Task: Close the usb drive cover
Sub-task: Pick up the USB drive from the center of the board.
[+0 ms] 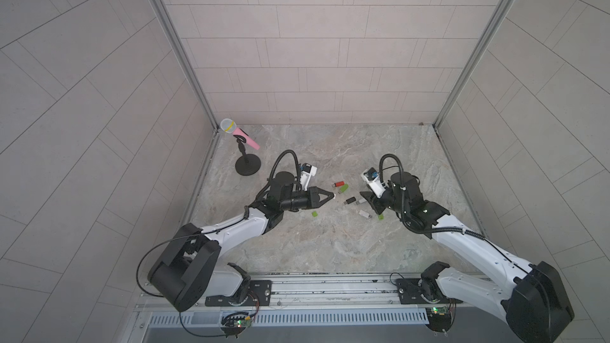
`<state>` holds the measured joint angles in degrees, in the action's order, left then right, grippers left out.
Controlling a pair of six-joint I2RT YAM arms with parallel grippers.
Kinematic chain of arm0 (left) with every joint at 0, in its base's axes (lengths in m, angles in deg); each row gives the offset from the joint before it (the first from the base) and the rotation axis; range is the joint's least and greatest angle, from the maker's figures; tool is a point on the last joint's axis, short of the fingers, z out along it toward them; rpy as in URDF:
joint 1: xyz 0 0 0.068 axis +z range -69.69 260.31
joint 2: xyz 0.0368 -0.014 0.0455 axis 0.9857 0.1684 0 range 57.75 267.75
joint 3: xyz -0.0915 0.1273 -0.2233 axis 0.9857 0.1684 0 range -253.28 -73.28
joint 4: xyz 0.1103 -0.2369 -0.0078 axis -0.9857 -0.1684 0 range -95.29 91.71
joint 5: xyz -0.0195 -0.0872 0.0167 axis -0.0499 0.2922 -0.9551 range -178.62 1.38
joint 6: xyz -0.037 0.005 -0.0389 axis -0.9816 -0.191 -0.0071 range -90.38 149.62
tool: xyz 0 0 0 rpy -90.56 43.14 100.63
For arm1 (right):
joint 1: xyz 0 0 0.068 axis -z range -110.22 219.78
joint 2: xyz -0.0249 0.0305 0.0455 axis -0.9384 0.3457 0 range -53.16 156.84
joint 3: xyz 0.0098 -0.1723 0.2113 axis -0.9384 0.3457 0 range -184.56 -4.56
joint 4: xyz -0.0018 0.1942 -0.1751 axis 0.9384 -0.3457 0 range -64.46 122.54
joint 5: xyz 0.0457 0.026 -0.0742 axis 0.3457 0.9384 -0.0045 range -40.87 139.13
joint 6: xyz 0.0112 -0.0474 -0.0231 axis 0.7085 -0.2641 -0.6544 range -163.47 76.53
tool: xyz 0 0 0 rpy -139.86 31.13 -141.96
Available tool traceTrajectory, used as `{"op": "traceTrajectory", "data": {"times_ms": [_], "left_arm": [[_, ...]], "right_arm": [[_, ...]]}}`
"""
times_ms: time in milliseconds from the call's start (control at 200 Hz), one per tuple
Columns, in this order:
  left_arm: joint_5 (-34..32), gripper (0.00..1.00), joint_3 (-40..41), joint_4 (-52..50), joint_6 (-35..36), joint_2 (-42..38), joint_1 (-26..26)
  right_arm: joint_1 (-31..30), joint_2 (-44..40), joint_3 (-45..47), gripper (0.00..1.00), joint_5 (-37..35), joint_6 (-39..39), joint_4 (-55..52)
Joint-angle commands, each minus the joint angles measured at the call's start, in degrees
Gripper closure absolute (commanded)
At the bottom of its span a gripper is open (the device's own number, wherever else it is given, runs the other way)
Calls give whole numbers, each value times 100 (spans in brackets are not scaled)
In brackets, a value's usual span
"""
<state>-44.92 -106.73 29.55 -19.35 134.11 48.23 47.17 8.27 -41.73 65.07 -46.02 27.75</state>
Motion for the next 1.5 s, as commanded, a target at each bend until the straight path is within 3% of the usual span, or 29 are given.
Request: {"op": "traceTrajectory", "data": {"times_ms": [0,140,370,485,565,635,956,1491], "left_arm": [[-122,96,123,-186,141,-270,138],[-260,96,242,-536,257,-617,294],[-523,96,327,-1230,568,-1164,471],[-584,96,401,-1318,610,-1338,583],[-618,96,458,-1325,643,-1422,631],[-615,96,495,-1333,673,-1475,680],[-425,96,555,-1307,722,-1481,799],[-134,96,500,-1237,784,-1242,957]], "right_arm": [[572,297,-245,62,664,1791,-364],[688,879,-789,63,805,1723,-1298],[575,1743,-1608,57,281,236,-2575],[243,1820,-1662,54,-291,-1611,-2842],[153,1829,-1478,53,-299,-3208,-2979],[157,1844,-1275,53,-542,-3911,-2719],[301,2900,-2083,50,-121,-5063,-3079],[57,4249,-3047,51,-47,-5354,-3520]]}}
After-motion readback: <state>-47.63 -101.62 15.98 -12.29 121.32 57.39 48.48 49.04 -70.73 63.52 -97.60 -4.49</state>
